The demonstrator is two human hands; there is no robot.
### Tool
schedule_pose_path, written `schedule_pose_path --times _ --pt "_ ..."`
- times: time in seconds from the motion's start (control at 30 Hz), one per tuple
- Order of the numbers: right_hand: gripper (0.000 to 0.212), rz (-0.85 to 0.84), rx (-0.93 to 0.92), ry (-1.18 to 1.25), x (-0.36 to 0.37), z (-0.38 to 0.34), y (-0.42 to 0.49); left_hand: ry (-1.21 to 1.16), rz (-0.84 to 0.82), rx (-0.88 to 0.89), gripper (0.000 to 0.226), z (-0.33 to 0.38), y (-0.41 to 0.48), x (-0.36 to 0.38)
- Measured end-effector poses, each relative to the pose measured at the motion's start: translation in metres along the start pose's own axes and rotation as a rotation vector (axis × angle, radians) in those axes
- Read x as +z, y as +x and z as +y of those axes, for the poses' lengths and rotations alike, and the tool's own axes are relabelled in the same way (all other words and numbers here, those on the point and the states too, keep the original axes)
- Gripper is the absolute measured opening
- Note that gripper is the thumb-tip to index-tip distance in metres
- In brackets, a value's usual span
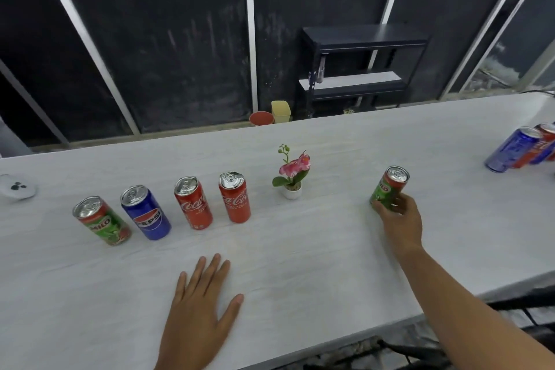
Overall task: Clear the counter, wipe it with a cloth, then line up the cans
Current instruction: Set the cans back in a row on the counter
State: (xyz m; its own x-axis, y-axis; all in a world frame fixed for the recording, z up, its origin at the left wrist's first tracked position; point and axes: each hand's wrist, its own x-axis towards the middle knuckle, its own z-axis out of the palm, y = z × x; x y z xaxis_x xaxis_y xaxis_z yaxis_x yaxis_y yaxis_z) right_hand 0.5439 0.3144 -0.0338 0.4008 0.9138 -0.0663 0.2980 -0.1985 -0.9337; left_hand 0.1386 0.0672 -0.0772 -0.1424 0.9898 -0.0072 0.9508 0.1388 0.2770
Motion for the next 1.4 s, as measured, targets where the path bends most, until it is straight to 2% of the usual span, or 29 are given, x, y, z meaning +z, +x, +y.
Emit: schedule_pose_path --times 0.17,0.33,0.5,0.7,0.83,1.03,1.4 --pt "0.054 -0.027 -0.048 -0.039 0.003 0.003 -0.009 -0.018 0.006 0.006 0.076 0.002 -0.003 -0.002" --pt "0.05 -0.189 -0.126 -0.08 0.026 0.0 -0.048 -0.024 0.022 -0.012 0.074 0.005 -0.006 -0.004" --pt "0.052 -0.355 -0.201 -0.108 0.067 -0.015 -0.087 -0.043 0.077 -0.128 0.068 0.007 -0.012 -0.01" --pt "0.047 -0.466 -0.267 -0.098 0.114 -0.033 -0.114 -0.069 0.004 -0.065 0.07 -0.008 -0.012 -0.018" --pt "0.044 -0.484 -0.288 -0.1 0.136 -0.042 -0.121 -0.078 -0.003 0.004 0.069 -0.028 -0.029 -0.018" --pt "0.04 -0.472 -0.318 -0.126 0.155 -0.047 -0.12 -0.133 0.075 -0.006 0.066 -0.032 -0.041 -0.013" --pt "0.059 -0.421 -0.314 -0.23 0.169 -0.049 -0.116 -0.154 0.113 0.007 0.061 -0.031 -0.042 -0.014"
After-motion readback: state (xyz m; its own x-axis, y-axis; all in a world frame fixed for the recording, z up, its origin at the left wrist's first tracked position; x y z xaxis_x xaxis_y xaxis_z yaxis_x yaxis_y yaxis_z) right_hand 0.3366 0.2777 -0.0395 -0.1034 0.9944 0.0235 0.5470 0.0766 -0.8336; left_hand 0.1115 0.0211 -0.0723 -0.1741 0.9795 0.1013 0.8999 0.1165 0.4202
